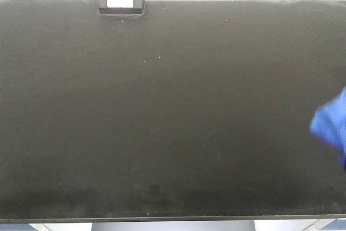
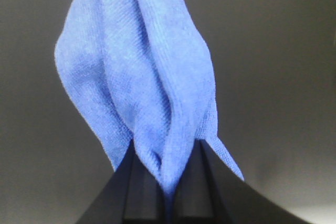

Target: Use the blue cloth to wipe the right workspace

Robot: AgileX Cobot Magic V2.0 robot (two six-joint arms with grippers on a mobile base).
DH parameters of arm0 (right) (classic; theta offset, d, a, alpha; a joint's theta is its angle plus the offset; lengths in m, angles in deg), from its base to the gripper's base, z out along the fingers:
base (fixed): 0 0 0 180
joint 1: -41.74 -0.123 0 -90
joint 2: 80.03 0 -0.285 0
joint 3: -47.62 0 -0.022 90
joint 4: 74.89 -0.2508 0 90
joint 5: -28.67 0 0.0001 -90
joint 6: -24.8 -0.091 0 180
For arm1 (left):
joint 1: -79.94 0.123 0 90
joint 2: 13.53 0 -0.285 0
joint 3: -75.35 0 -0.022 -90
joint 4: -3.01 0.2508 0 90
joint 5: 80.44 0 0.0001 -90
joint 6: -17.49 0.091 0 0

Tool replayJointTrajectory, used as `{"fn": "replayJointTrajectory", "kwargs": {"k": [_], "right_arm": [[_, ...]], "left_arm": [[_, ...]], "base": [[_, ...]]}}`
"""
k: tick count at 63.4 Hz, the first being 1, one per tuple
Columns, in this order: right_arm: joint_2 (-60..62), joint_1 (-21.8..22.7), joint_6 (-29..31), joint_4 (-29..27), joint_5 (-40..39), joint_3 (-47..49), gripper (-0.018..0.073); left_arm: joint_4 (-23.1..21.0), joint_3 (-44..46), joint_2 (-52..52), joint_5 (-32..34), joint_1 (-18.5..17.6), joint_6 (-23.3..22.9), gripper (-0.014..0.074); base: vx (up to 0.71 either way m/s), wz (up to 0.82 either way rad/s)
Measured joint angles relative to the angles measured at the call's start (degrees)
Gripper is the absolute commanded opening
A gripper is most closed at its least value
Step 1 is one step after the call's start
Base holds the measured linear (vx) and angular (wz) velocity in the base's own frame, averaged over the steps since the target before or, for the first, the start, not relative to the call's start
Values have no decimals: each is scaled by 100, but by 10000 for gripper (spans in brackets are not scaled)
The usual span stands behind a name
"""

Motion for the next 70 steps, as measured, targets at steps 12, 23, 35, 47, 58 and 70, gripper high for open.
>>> {"fn": "replayJointTrajectory", "kwargs": {"k": [12,23,35,47,58,70], "right_arm": [[-708,0,0,0,-1240,0,0],[-1843,0,0,11,-2465,0,0],[-3196,0,0,16,-3427,0,0],[-4555,0,0,16,-3681,0,2],[-5407,-104,-109,-400,-4070,5,2],[-5787,-1094,-89,-539,-4630,54,2]], "left_arm": [[0,0,0,0,0,0,-6],[0,0,0,0,0,0,-6],[0,0,0,0,0,0,-6],[0,0,0,0,0,0,-6],[0,0,0,0,0,0,-6],[0,0,0,0,0,0,-6]], "base": [[0,0],[0,0],[0,0],[0,0],[0,0],[0,0]]}}
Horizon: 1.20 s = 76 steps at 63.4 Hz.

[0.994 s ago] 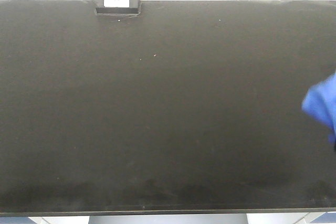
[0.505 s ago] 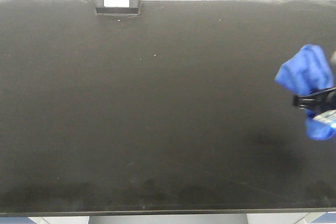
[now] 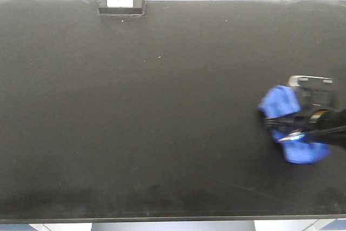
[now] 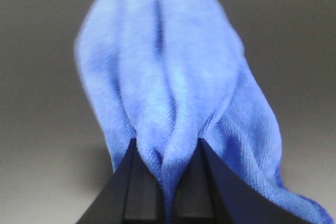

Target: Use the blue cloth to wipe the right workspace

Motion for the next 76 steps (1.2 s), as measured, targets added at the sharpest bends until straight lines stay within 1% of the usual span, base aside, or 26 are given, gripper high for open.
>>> {"fn": "replayJointTrajectory", "kwargs": {"k": [2,7,16,19,22,28,33,40,41,47,48,52,56,60,65,70,76], "right_arm": [[-41,-195,0,-25,-51,9,2],[-165,-1150,-126,-147,-314,23,2],[-356,-2410,-339,-302,-707,58,2],[-378,-2577,-352,-302,-755,59,2],[-378,-2609,-351,-306,-764,59,2],[-378,-2325,-356,-313,-672,59,2],[-378,-1774,-226,-301,-561,71,2],[-372,-544,130,-302,-449,85,2],[-372,-272,179,-302,-434,85,2],[-372,799,410,-302,-431,85,3],[-372,1045,428,-307,-431,85,4],[-372,1619,465,-312,-431,85,5],[-372,2072,471,-324,-424,85,6],[-372,2231,433,-343,-415,85,7],[-372,2115,394,-343,-404,85,7],[-372,1787,387,-343,-404,85,9],[-372,1120,383,-343,-404,85,10]], "left_arm": [[0,0,0,0,0,0,-6],[0,0,0,0,0,0,-6],[0,0,0,0,0,0,-6],[0,0,0,0,0,0,-6],[0,0,0,0,0,0,-6],[0,0,0,0,0,0,-6],[0,0,0,0,0,0,-6],[0,0,0,0,0,0,-6],[0,0,0,0,0,0,-6],[0,0,0,0,0,0,-6],[0,0,0,0,0,0,-6],[0,0,0,0,0,0,-6],[0,0,0,0,0,0,-6],[0,0,0,0,0,0,-6],[0,0,0,0,0,0,-6],[0,0,0,0,0,0,-6],[0,0,0,0,0,0,-6]], "base": [[0,0],[0,0],[0,0],[0,0],[0,0],[0,0],[0,0],[0,0],[0,0],[0,0],[0,0],[0,0],[0,0],[0,0],[0,0],[0,0],[0,0]]}}
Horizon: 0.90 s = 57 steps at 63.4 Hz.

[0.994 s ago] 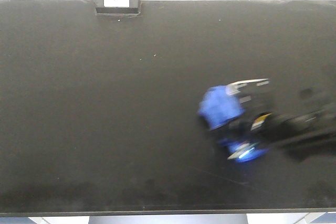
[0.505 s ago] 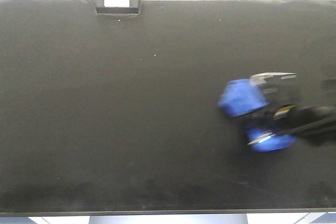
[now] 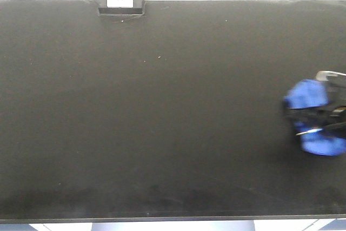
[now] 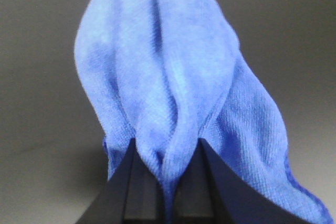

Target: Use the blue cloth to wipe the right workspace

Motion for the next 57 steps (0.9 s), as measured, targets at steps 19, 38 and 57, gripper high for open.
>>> {"fn": "replayJointTrajectory", "kwargs": {"k": [19,38,57], "right_arm": [[83,-1382,0,16,0,-18,93],[881,-1382,0,16,314,-52,410],[2045,-1382,0,16,1161,-75,554]], "left_arm": [[0,0,0,0,0,0,-6],[0,0,0,0,0,0,-6],[0,0,0,0,0,0,-6]], "base": [[0,0],[0,0],[0,0]]}}
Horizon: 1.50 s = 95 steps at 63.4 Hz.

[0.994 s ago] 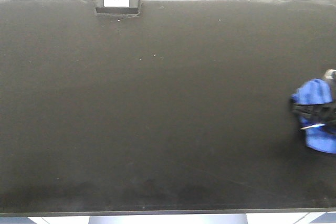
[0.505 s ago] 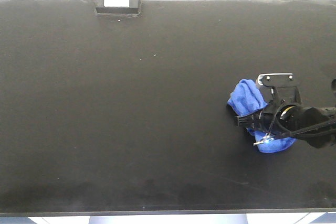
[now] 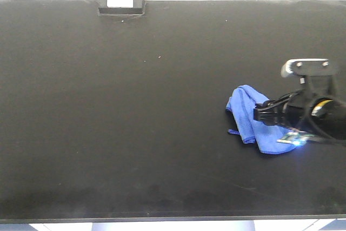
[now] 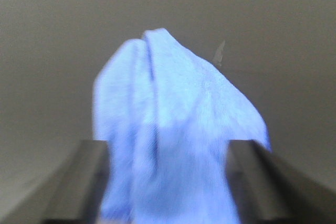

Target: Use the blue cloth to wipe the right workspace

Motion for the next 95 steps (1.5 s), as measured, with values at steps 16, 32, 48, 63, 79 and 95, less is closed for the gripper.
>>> {"fn": "replayJointTrajectory", "kwargs": {"k": [16,32,48,63,79,95], "right_arm": [[1807,0,0,4,1541,-7,555],[3317,0,0,4,2514,-37,555],[4197,0,0,90,2713,-43,545],[5190,322,-2,760,2806,-482,349],[6863,974,-13,857,2241,-1842,-1],[7447,1021,-13,861,1251,-3213,-8]], "left_arm": [[0,0,0,0,0,0,-6],[0,0,0,0,0,0,-6],[0,0,0,0,0,0,-6],[0,0,0,0,0,0,-6],[0,0,0,0,0,0,-6],[0,0,0,-5,0,0,-6]], "base": [[0,0],[0,0],[0,0],[0,0],[0,0],[0,0]]}}
